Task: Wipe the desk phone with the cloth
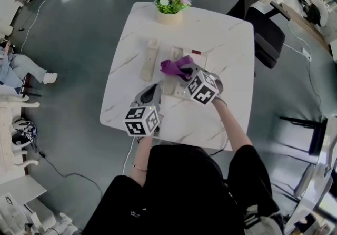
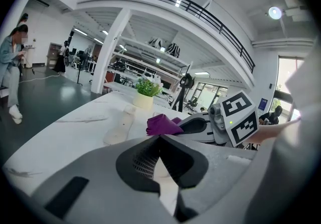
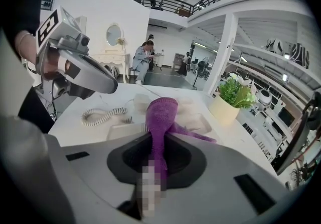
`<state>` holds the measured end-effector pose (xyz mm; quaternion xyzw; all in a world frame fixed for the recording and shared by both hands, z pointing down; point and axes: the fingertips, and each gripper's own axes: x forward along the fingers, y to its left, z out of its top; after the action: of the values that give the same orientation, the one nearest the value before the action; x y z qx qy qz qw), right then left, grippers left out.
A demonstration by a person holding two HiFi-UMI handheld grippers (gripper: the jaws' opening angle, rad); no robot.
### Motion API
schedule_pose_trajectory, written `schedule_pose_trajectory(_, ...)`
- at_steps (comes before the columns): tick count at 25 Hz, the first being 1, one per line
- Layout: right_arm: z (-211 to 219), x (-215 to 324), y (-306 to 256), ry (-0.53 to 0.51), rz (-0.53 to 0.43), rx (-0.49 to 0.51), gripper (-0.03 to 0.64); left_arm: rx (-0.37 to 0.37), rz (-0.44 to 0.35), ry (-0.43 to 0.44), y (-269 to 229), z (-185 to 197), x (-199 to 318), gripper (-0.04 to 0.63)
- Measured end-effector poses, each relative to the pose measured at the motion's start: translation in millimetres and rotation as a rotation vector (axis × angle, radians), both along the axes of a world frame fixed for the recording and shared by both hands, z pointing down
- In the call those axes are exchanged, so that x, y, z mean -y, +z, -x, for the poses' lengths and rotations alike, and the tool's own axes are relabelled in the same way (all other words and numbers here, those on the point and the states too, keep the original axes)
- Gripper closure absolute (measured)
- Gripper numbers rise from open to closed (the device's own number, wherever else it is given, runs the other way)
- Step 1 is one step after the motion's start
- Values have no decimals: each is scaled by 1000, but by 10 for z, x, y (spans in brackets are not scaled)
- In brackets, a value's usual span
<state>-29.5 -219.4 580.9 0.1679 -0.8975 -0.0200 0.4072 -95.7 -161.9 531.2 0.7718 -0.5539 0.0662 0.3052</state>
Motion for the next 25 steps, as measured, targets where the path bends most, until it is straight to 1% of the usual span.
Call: schedule_pose_trajectory(25, 32, -372, 106, -37, 77, -22, 580, 1, -19, -4, -54, 92, -124, 598)
